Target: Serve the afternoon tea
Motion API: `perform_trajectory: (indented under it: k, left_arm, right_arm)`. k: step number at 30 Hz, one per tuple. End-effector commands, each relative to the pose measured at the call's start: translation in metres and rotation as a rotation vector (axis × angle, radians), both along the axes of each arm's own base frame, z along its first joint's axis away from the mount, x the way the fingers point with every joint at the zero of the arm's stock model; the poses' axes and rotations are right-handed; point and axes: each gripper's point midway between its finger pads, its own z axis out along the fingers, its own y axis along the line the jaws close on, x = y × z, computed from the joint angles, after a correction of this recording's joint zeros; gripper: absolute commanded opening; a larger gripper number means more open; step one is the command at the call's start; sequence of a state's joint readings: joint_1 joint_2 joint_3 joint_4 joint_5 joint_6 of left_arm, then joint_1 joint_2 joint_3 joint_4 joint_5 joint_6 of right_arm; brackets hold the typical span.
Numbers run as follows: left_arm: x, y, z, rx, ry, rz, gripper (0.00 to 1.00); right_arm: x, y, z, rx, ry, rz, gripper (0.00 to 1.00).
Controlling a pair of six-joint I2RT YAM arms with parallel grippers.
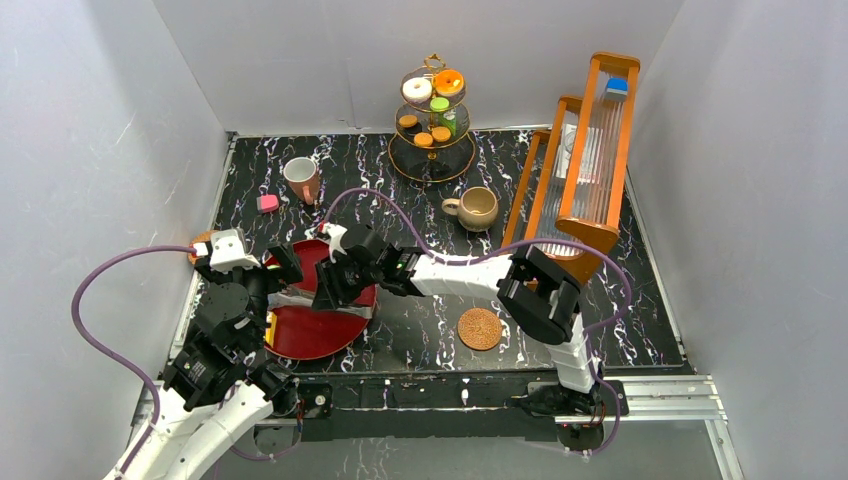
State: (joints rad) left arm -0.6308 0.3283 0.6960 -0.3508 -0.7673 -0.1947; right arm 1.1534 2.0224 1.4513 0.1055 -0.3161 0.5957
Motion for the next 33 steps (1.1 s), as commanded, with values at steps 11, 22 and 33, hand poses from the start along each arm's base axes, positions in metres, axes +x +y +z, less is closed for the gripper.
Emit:
perform_trajectory:
  k: [11,22,33]
  left_arm:
    - [0.003,-0.003,0.002,-0.013,-0.013,-0.001,0.93]
    - [0.002,-0.002,0.003,-0.014,-0.018,-0.003,0.93]
    - [0.002,-0.003,0.002,-0.017,-0.015,-0.008,0.93]
  right_arm:
    - [0.001,0.011,0.02,0.001,-0.055,0.004,0.51]
    - [0.001,0.028,0.012,0.021,-0.034,0.035,0.51]
    - [0.001,0.024,0.02,0.042,-0.056,0.029,0.33]
